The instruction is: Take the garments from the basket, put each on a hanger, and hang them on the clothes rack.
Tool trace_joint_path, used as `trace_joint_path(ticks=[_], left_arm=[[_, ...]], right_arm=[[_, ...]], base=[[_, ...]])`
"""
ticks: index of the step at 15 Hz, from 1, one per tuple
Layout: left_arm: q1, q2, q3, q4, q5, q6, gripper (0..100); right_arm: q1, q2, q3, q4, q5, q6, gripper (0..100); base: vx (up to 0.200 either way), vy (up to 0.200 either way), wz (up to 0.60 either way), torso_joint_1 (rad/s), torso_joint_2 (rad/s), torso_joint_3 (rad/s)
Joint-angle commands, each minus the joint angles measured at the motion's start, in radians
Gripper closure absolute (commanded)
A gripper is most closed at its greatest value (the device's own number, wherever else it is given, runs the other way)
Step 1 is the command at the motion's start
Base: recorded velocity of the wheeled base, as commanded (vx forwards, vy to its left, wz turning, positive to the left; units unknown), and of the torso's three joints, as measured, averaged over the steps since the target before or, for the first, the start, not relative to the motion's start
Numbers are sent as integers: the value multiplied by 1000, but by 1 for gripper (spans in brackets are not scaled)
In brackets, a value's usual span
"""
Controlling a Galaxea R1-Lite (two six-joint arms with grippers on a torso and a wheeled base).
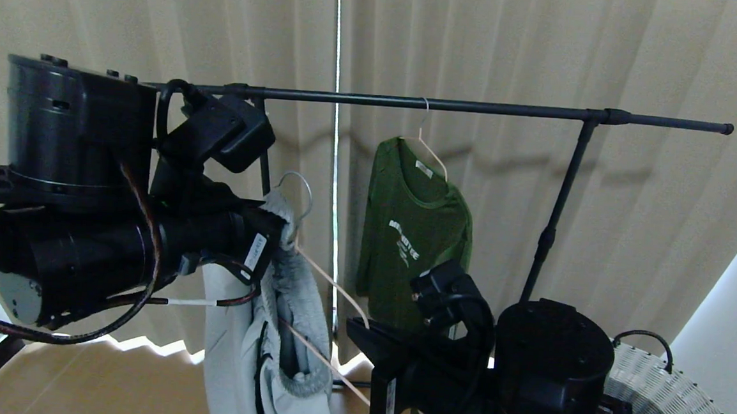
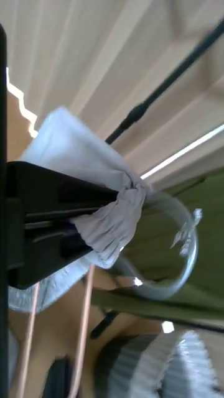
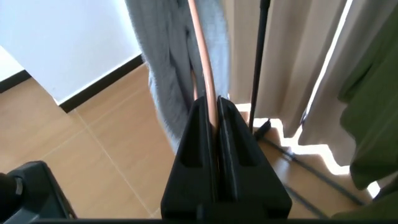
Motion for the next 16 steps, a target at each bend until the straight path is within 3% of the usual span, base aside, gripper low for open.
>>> trace_joint_path(ticks=[1, 10, 11, 16], left_arm=[[-10, -4, 24, 21, 5, 0, 100], [-6, -34, 67, 50, 5, 0, 100], [-7, -39, 70, 50, 4, 0, 0], [-7, -102, 128, 43, -2, 6, 0]], right_arm=[[1, -8, -5, -3, 0, -1, 100], [-4, -60, 6, -44, 2, -24, 100], [-4, -68, 6, -44, 2, -24, 100], [-56, -131, 9, -43, 3, -24, 100]], base=[[0, 0, 0, 0, 0, 0], [0, 0, 0, 0, 0, 0], [0, 0, 0, 0, 0, 0], [0, 0, 0, 0, 0, 0]])
